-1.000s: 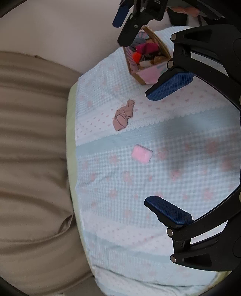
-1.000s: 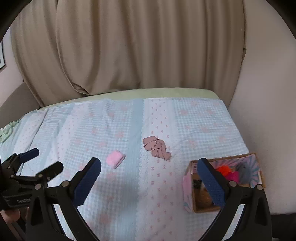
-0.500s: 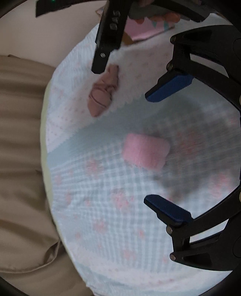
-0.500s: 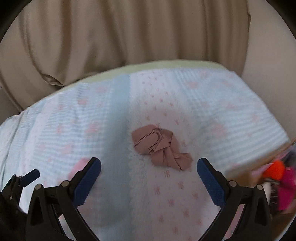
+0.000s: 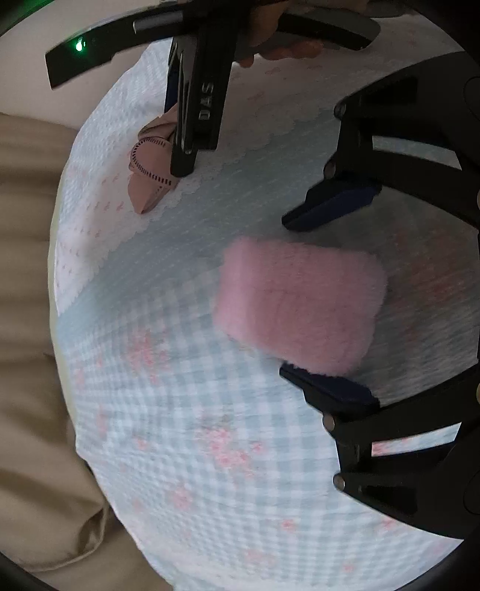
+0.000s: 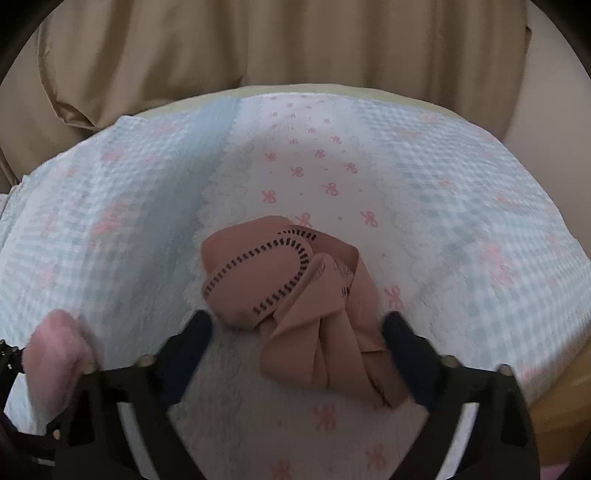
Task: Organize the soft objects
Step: 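Grasp the pink fuzzy block with the left tool while the right tool grasps the mauve cloth, then lift and carry the pink block and mauve cloth over the box with both tools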
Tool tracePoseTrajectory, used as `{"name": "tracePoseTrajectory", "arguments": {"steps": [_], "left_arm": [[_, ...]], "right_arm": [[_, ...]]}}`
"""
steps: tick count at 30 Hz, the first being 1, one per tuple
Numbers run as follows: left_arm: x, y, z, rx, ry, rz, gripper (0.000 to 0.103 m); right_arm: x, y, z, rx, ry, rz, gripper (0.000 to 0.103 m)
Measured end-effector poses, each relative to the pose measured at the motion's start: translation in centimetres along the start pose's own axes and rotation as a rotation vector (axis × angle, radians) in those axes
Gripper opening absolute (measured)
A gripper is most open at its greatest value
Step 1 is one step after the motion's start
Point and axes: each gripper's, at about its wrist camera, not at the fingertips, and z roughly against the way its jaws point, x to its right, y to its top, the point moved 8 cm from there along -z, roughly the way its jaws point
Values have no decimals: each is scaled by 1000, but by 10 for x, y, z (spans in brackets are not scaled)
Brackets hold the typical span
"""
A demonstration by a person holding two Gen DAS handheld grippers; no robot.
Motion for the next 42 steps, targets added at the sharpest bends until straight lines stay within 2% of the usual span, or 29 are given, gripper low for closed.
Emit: {"name": "tracePoseTrajectory", "arguments": {"steps": [1, 2, 6, 7, 8, 15, 22, 29, 39, 42], "left_arm": [[0, 1, -1, 5, 3, -4, 51], [-1, 3, -2, 7, 4, -3, 48], [-4, 9, -1, 13, -4, 2, 43], [-2, 10, 0, 14, -5, 1, 43], [-2, 10, 0, 14, -5, 0, 43], [-2, 22, 19, 44, 2, 23, 42], [-2, 44, 62, 106, 16, 42, 42], [1, 70, 141, 178, 49, 63, 42], [8, 88, 271, 225, 83, 164, 42], [16, 88, 308, 216, 96, 189, 42]], "right_arm": [[-1, 2, -2, 5, 6, 1, 78], [-1, 5, -3, 12, 7, 3, 72], [-7, 12, -2, 36, 21, 22, 51], [-7, 13, -1, 39, 25, 23, 41], [-8, 14, 0, 42, 33, 24, 36], [-11, 22, 22, 84, 50, 29, 32], [-12, 37, 72, 136, 63, 25, 32], [-15, 55, 155, 189, 78, 37, 32], [-15, 59, 291, 216, 116, 65, 32], [-9, 55, 335, 209, 128, 57, 32]]}}
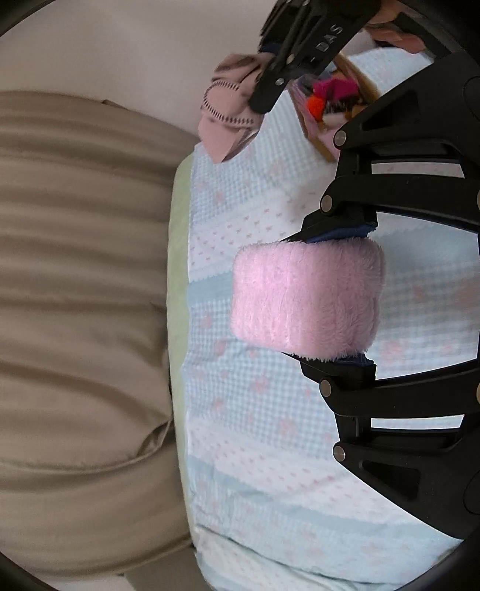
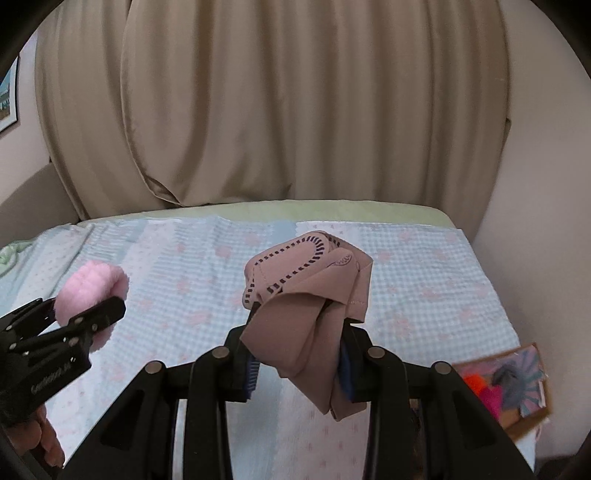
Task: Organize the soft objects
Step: 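Lift and carry the pink block and mauve cloth over the box with both tools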
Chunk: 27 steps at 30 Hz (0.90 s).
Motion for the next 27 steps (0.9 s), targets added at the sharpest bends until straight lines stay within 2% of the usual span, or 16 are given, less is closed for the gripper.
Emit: {"name": "tracePoseTrajectory", "arguments": {"steps": [6, 12, 18, 22, 27], "left_arm": [[15, 3, 76, -10, 51, 40, 43], [35, -1, 126, 4, 79, 36, 43], [65, 1, 143, 30, 82, 31, 43], [95, 4, 139, 34, 70, 16, 43], [151, 8, 122, 27, 31, -4, 43]], "right_arm": [[1, 2, 77, -8, 17, 8, 32], [14, -2, 119, 11, 39, 18, 32], [38, -7, 134, 23, 62, 18, 32], [65, -10, 144, 29, 56, 7, 32], [126, -16, 142, 2, 26, -33, 32]]}}
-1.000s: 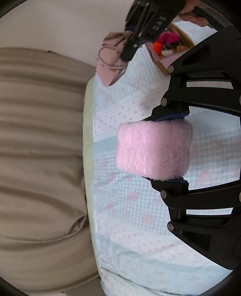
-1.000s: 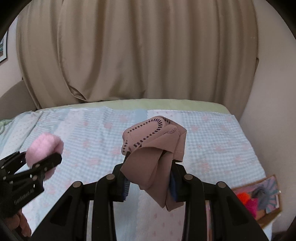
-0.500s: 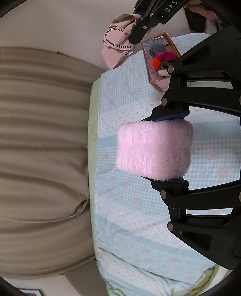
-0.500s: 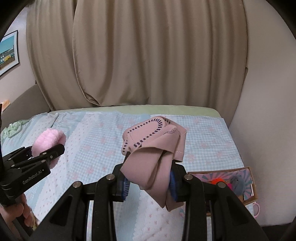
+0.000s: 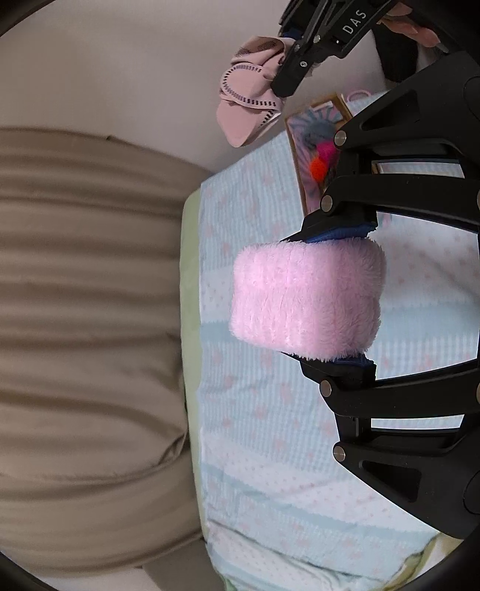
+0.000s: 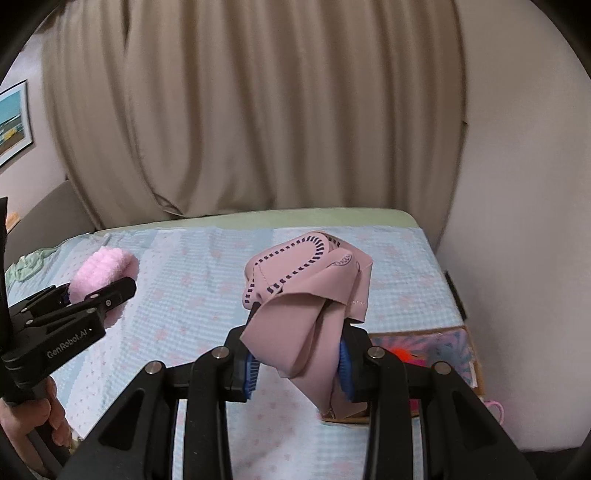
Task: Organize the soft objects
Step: 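Lift and carry the pink block and mauve cloth over the box with both tools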
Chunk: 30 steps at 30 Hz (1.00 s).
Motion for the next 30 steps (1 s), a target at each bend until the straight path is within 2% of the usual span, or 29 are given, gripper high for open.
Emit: {"name": "tracePoseTrajectory", "arguments": {"steps": [6, 13, 22, 30], "left_arm": [[71, -1, -33, -33, -56, -3, 43], [147, -14, -90, -111, -107, -26, 43], [212, -47, -173, -263, -129, -56, 43], [255, -102, -242, -426, -135, -122, 43]], "right_arm": [[80, -10, -13, -64, -52, -38, 32], [157, -29, -55, -185, -78, -54, 32], [210, -67, -119, -377, -38, -50, 32], [244, -104, -171, -506, 8, -88, 32]]}}
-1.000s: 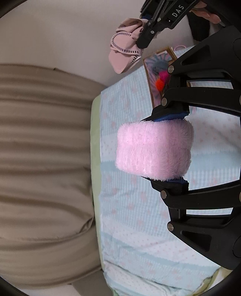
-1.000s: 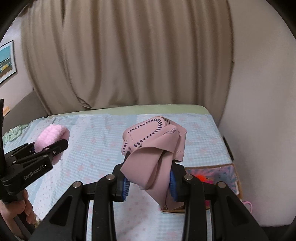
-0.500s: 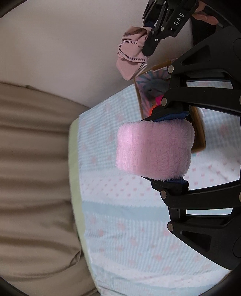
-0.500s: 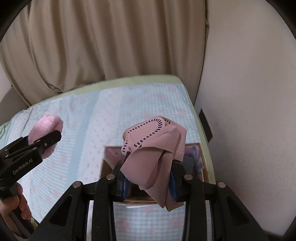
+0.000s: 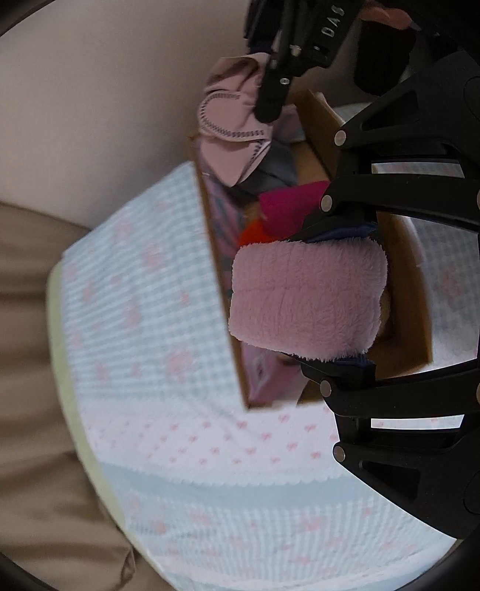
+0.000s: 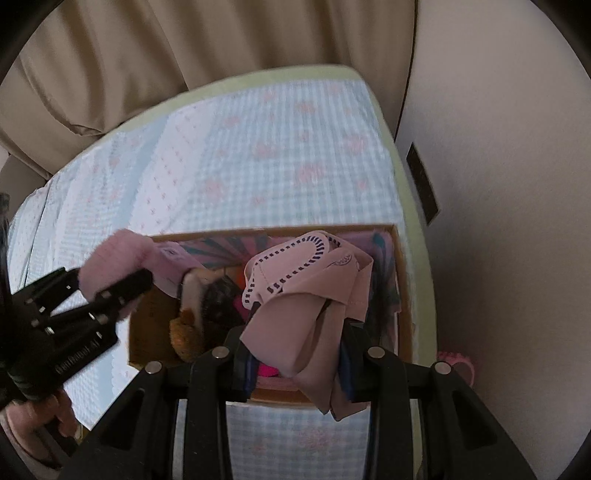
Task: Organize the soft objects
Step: 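Lift and carry the pink block and mauve cloth over the box with both tools, then open both tools to drop the block and cloth into the box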
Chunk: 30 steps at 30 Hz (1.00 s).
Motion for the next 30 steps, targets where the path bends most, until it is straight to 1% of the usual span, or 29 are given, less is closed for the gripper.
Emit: {"name": "tracePoseTrajectory", "arguments": {"steps": [3, 5, 9, 10, 11, 12, 13, 14, 15, 16, 17, 21, 25, 30], "left_arm": [[7, -15, -33, -73, 8, -22, 43], [10, -21, -47, -111, -4, -15, 43], [18, -26, -60, -137, 5, -50, 43], [19, -27, -61, -144, 7, -61, 45], [20, -27, -62, -147, 9, -70, 50], [21, -27, -62, -150, 9, -75, 59], [22, -28, -62, -152, -5, -80, 87], [24, -29, -61, -158, -17, -86, 102], [24, -30, -61, -167, -13, -90, 103], [23, -32, -61, -175, -1, -94, 103], [22, -32, -61, -171, 0, -98, 103], [15, -47, -60, -216, 7, -114, 103], [10, -53, -56, -229, 2, -97, 103], [8, -55, -41, -198, -9, -87, 103]], "right_arm": [[8, -1, -25, -41, 12, -9, 32], [12, -4, -33, -58, 23, -26, 32], [17, -4, -40, -77, 56, -59, 32], [18, -3, -43, -83, 67, -66, 32], [17, -3, -44, -87, 73, -71, 32], [17, -2, -47, -96, 85, -81, 33], [17, -3, -50, -113, 102, -93, 44], [17, -4, -53, -132, 123, -108, 58], [17, -4, -54, -133, 131, -114, 69], [18, -5, -54, -133, 130, -117, 97], [19, -6, -54, -130, 115, -115, 103], [23, -11, -49, -130, 76, -114, 103], [23, -16, -46, -128, 70, -122, 103], [17, -15, -33, -98, 61, -126, 103]]}}
